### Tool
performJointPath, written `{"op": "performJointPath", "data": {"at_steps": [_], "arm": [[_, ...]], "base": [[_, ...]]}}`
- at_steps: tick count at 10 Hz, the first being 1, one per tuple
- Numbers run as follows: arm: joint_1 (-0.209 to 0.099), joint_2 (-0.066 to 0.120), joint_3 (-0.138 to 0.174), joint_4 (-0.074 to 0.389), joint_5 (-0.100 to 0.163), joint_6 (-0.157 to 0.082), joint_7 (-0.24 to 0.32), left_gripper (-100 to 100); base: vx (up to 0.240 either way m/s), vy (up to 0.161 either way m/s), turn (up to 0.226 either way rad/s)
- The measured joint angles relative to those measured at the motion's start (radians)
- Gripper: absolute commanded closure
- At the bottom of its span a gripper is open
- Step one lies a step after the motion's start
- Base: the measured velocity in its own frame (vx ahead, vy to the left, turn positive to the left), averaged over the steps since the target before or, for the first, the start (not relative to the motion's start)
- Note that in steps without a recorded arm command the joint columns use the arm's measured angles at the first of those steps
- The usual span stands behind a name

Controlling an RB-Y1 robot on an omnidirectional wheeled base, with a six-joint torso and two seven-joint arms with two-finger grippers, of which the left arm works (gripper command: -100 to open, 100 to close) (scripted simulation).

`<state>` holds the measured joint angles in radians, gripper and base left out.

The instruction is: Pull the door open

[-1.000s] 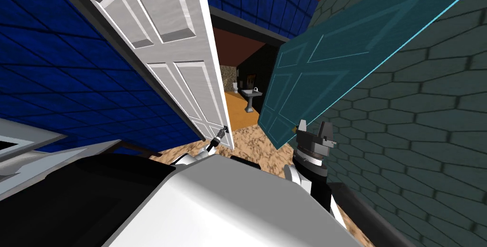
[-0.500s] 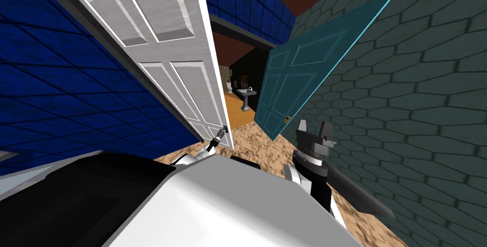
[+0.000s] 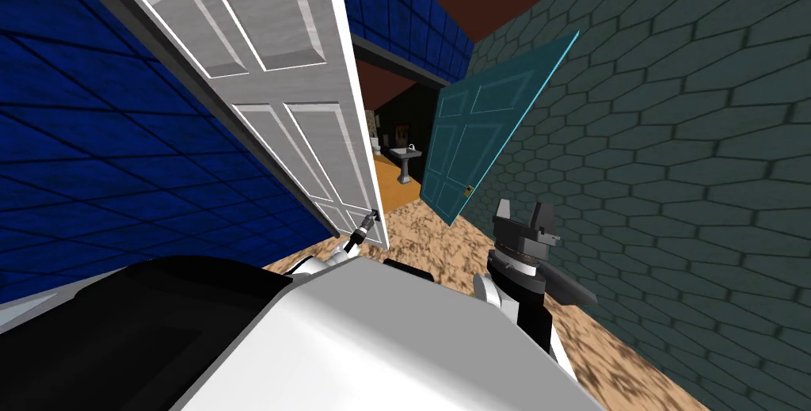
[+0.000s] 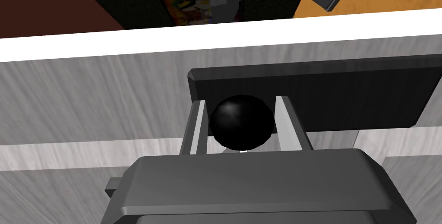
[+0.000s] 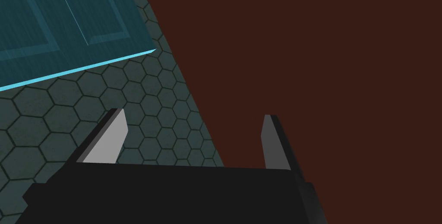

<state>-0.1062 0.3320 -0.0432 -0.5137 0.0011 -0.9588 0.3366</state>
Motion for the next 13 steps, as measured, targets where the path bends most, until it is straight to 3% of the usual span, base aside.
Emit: {"op": "performJointPath", "data": {"at_steps": [2, 3, 5, 7, 8, 11, 13], "arm": [[0.019, 0.02, -0.014, -0.015, -0.009, -0.021, 0.021, 100], [0.008, 0.028, -0.024, 0.019, -0.015, -0.052, 0.034, 100], [0.029, 0.042, -0.04, 0.018, -0.024, -0.076, 0.052, 100], [0.065, 0.057, -0.051, -0.025, -0.031, -0.079, 0.069, 100], [0.079, 0.069, -0.059, -0.036, -0.036, -0.091, 0.08, 100], [0.079, 0.081, -0.07, 0.003, -0.044, -0.133, 0.096, 100], [0.119, 0.102, -0.079, -0.041, -0.051, -0.149, 0.112, 100]], "base": [[-0.218, 0.072, -0.111], [-0.139, 0.043, -0.033], [-0.144, 0.034, -0.056], [-0.17, 0.06, -0.083], [-0.181, 0.054, -0.063], [-0.131, 0.046, -0.095], [-0.15, 0.088, -0.09]]}}
